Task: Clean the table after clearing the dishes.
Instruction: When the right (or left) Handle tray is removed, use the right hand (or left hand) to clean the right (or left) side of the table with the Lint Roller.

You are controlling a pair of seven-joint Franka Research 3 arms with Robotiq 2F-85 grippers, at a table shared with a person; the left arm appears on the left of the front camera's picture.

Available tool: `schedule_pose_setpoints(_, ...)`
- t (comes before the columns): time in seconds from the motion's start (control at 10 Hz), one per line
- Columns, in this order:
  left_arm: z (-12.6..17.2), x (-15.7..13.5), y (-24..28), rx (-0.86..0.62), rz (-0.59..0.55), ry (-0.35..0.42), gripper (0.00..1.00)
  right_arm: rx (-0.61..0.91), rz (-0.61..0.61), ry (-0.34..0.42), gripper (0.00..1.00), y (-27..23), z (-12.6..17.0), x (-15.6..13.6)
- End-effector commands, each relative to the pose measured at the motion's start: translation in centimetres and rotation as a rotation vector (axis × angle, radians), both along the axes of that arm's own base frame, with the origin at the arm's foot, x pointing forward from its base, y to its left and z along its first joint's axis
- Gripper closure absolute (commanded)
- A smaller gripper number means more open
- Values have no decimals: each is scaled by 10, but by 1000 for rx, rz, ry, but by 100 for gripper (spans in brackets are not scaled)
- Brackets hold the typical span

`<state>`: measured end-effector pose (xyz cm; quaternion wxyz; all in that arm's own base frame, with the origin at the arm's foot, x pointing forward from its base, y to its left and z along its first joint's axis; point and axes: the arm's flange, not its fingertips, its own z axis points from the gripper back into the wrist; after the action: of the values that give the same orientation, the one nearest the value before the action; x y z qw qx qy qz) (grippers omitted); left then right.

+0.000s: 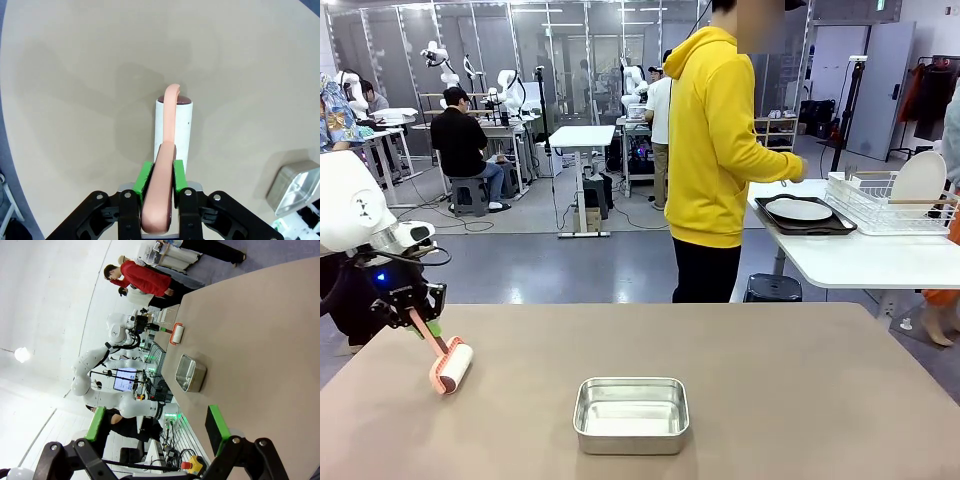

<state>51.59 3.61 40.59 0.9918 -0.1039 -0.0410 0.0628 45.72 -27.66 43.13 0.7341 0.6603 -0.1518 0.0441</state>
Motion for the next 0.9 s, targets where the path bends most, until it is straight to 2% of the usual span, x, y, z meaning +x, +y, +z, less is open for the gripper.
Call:
schedule_pose_setpoints(0.0,-27,-7,28,15,-9,-19,78,-3,3,-21,2,2,0,-3)
schedule_pose_setpoints(0.1,-31,-10,44,3,-38,-31,78,-3,3,-21,2,2,0,-3)
schedule_pose_setpoints(0.3,-42,-14,76,-13,-5,-74,78,-3,3,-21,2,2,0,-3)
schedule_pose_setpoints(0.5,-50,-23,103,8,42,-68,78,-3,3,-21,2,2,0,-3)
schedule_pose_setpoints(0.8,-44,-35,127,63,87,-63,78,-3,3,-21,2,2,0,-3)
